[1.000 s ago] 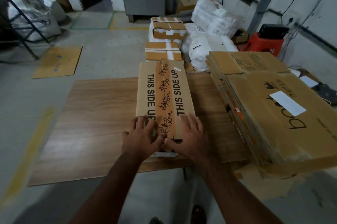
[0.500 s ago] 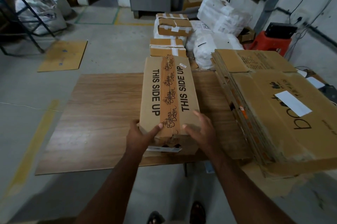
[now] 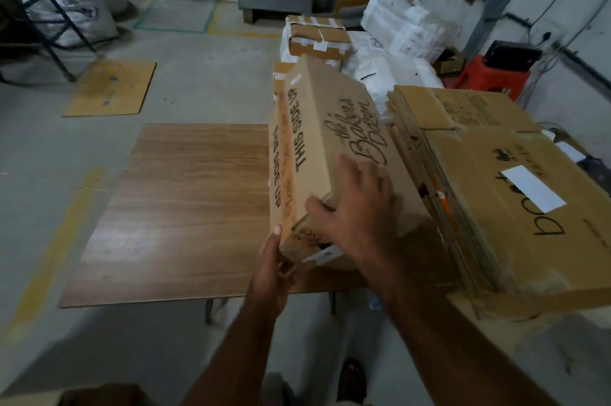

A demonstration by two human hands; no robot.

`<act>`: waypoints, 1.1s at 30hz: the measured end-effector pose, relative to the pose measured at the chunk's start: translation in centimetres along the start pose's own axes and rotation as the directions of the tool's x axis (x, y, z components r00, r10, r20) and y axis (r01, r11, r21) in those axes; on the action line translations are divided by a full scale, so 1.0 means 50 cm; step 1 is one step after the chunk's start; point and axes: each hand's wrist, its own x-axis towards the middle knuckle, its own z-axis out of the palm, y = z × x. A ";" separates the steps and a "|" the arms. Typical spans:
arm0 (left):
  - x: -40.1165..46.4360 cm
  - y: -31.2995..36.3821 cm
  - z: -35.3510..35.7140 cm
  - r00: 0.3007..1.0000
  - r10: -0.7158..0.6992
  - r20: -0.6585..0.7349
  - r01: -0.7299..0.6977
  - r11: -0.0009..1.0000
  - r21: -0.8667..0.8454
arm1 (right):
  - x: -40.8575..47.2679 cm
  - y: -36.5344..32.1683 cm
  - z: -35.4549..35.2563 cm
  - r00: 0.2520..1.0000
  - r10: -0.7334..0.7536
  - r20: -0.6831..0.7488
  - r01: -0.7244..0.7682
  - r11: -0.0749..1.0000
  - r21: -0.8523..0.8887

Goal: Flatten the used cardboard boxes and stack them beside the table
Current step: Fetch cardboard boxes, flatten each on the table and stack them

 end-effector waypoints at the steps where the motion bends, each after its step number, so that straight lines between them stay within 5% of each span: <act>1: 0.002 -0.020 0.000 1.000 -0.013 -0.023 0.012 1.000 -0.022 | -0.009 -0.036 0.007 0.998 -0.059 0.003 0.059 0.990 -0.131; 7: 0.008 -0.042 -0.056 0.995 0.009 -0.100 0.000 0.996 0.087 | -0.051 -0.095 0.144 0.970 -0.038 0.238 0.112 0.946 -0.304; 13: 0.014 -0.004 -0.089 0.975 0.173 0.136 -0.216 0.864 0.454 | -0.058 -0.100 0.187 0.946 -0.031 0.324 0.149 0.926 -0.347; 16: 0.012 0.006 -0.060 0.958 0.259 0.126 -0.286 0.806 0.518 | -0.055 -0.107 0.162 0.927 -0.014 0.374 0.150 0.929 -0.337; 18: 0.016 0.011 -0.049 0.959 0.264 0.107 -0.279 0.790 0.546 | -0.049 -0.087 0.133 0.938 -0.084 0.337 0.144 0.977 -0.159; 20: 0.020 0.017 -0.046 0.972 0.224 0.072 -0.228 0.818 0.527 | -0.046 -0.036 0.098 0.988 -0.098 0.121 0.070 0.973 0.220; 22: 0.030 0.025 -0.046 0.973 0.221 0.061 -0.218 0.808 0.547 | -0.048 0.052 0.088 0.976 0.174 -0.135 -0.083 0.860 0.504; 24: 0.041 0.027 -0.044 0.967 0.243 0.073 -0.240 0.782 0.576 | -0.052 0.129 0.092 0.876 0.477 0.071 -0.401 0.640 0.656; 25: 0.045 0.025 -0.045 0.965 0.250 0.072 -0.243 0.766 0.595 | -0.056 0.155 0.105 0.831 0.485 0.271 -0.533 0.559 0.635; 27: 0.052 0.019 -0.042 0.966 0.246 0.075 -0.241 0.761 0.602 | -0.069 0.190 0.135 0.789 0.381 0.482 -0.610 0.583 0.536; 33: 0.064 0.025 -0.035 0.969 0.183 0.166 -0.246 0.763 0.597 | -0.069 0.206 0.157 0.779 0.294 0.554 -0.623 0.456 0.635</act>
